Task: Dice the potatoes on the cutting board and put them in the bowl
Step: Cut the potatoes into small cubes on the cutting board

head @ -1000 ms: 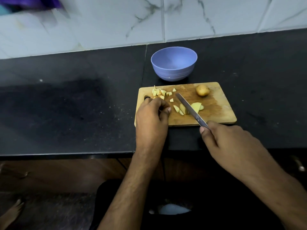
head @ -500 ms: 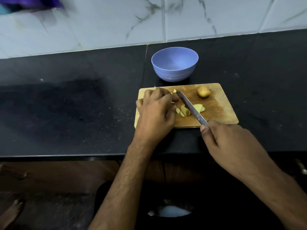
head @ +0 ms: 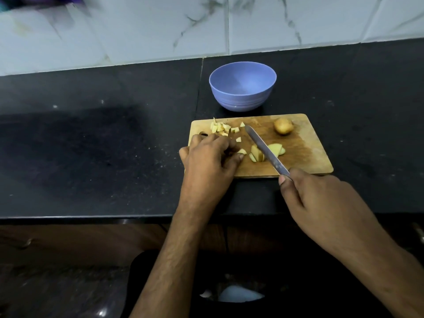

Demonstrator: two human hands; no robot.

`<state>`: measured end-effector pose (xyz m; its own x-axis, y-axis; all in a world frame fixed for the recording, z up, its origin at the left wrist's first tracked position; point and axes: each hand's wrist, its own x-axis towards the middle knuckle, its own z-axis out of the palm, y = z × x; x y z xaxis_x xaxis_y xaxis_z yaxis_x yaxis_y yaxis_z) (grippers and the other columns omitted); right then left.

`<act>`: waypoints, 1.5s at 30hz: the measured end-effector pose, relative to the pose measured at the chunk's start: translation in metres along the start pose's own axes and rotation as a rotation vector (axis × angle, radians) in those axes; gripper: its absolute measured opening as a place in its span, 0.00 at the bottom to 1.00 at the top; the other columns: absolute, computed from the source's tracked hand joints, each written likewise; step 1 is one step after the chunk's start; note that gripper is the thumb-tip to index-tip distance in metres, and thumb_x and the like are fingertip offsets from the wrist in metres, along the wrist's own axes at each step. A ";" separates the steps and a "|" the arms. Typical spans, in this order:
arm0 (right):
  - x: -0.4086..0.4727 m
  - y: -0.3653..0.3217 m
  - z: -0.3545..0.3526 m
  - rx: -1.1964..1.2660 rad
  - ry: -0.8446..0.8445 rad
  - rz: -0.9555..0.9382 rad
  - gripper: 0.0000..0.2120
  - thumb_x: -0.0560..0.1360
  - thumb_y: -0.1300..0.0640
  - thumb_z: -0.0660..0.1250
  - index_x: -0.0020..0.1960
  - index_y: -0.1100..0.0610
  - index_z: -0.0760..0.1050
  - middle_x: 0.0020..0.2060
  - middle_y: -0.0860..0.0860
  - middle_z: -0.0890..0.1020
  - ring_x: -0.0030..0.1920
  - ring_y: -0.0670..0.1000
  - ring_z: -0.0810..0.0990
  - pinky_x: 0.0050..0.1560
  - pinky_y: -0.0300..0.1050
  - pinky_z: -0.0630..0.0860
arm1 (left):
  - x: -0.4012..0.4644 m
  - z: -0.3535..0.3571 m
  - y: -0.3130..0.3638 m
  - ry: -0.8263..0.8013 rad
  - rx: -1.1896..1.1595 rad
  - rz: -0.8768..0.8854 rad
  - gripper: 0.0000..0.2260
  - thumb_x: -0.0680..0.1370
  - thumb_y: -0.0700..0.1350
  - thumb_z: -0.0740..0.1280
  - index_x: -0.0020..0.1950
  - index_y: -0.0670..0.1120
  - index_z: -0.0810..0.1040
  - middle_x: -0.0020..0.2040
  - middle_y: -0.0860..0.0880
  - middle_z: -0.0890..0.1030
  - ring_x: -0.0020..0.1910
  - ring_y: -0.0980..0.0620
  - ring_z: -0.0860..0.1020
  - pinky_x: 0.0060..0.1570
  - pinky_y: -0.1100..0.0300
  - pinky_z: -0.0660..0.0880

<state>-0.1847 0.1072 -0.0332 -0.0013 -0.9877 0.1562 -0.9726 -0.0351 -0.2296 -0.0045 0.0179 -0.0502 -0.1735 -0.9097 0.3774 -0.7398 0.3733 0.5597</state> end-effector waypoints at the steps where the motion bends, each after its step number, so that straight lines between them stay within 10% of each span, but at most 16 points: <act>1: 0.000 0.000 0.001 -0.016 -0.004 0.002 0.14 0.81 0.43 0.47 0.46 0.46 0.67 0.23 0.46 0.72 0.22 0.45 0.72 0.24 0.38 0.63 | -0.001 -0.001 -0.001 0.007 -0.001 -0.014 0.05 0.77 0.53 0.72 0.52 0.56 0.82 0.48 0.59 0.80 0.57 0.57 0.70 0.53 0.55 0.58; 15: -0.008 -0.026 -0.012 -0.072 -0.211 0.062 0.13 0.83 0.43 0.45 0.52 0.46 0.67 0.34 0.46 0.75 0.32 0.43 0.73 0.29 0.38 0.66 | 0.001 0.001 -0.004 -0.005 -0.065 -0.012 0.04 0.76 0.47 0.73 0.47 0.57 0.81 0.44 0.60 0.81 0.52 0.60 0.73 0.51 0.57 0.57; 23: 0.001 -0.014 0.009 -0.076 -0.236 0.098 0.16 0.81 0.46 0.50 0.35 0.46 0.56 0.28 0.48 0.71 0.28 0.45 0.68 0.37 0.49 0.75 | 0.000 0.001 -0.004 0.004 -0.090 -0.033 0.05 0.76 0.47 0.73 0.46 0.56 0.80 0.44 0.61 0.80 0.51 0.60 0.73 0.54 0.57 0.59; 32: -0.012 -0.021 -0.032 -0.109 -0.405 0.087 0.14 0.83 0.44 0.47 0.41 0.45 0.60 0.35 0.47 0.75 0.34 0.43 0.74 0.35 0.40 0.70 | 0.002 0.001 -0.004 0.049 -0.050 -0.036 0.07 0.78 0.48 0.69 0.55 0.54 0.81 0.52 0.59 0.80 0.57 0.57 0.71 0.58 0.53 0.63; 45: 0.006 -0.007 -0.023 0.051 -0.096 0.076 0.11 0.81 0.43 0.51 0.44 0.45 0.66 0.26 0.47 0.73 0.25 0.45 0.73 0.26 0.40 0.62 | 0.006 0.007 0.002 -0.005 0.082 -0.067 0.08 0.79 0.51 0.68 0.56 0.54 0.80 0.54 0.55 0.75 0.58 0.53 0.69 0.60 0.50 0.65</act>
<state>-0.1828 0.1053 -0.0085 -0.0500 -0.9978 0.0446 -0.9575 0.0352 -0.2862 -0.0116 0.0123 -0.0515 -0.1247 -0.9332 0.3371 -0.8007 0.2952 0.5212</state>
